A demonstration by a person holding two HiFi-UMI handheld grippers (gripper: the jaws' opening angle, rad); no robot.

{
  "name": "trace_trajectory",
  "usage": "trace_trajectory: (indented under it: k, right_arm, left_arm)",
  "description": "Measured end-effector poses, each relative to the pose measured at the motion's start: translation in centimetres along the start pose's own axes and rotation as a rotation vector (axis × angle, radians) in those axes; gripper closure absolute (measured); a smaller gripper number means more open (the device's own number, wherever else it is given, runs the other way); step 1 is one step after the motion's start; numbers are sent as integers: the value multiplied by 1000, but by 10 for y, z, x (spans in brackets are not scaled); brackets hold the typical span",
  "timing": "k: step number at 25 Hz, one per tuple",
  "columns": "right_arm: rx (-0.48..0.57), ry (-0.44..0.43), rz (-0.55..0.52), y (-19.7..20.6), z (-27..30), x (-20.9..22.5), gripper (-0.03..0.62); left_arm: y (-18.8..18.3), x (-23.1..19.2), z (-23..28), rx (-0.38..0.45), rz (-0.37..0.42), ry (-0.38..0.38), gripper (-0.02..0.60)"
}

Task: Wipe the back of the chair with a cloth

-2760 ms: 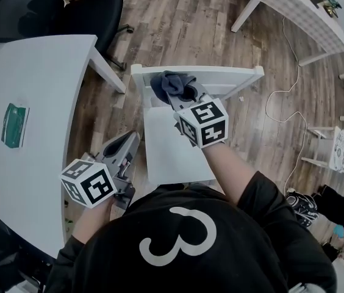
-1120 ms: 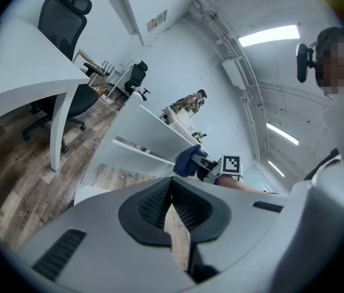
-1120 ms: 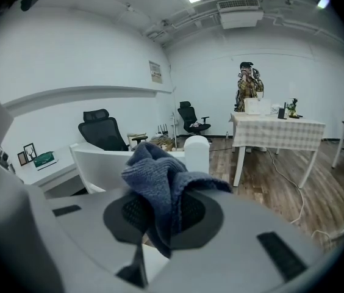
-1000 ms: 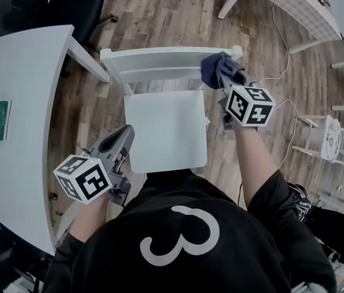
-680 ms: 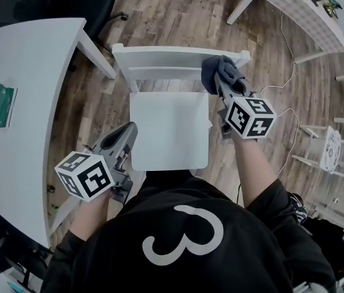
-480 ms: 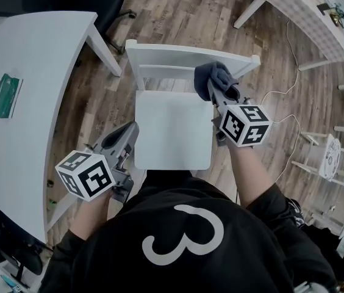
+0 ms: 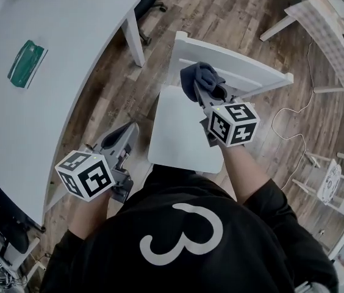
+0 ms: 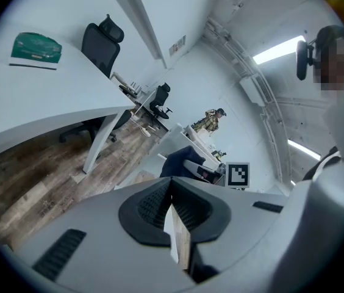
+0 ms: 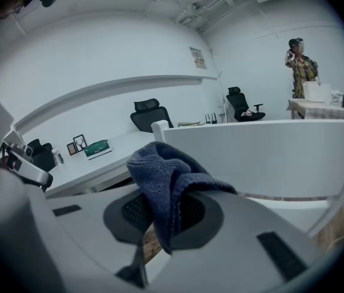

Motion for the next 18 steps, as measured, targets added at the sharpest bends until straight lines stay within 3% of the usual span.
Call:
trace_trajectory:
  k: [5,18]
  right_arm:
    - [-25,-5,-21,1,32,-9,542]
    - [-53,79,-5,-2,74,5,542]
  left_arm:
    - [-2,-19,-21,33,-25,-37,568]
    - [8,-40,-42,49,-43,-93,568]
Point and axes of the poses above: the fingertips, and each gripper's own axes: z forward along the fingers, x to its right, y out of its underside, the point moved 6 cm from there along -z, backward along the fingers, and after that the axes turned 7 degrees about -z, right-handed, at the moved point
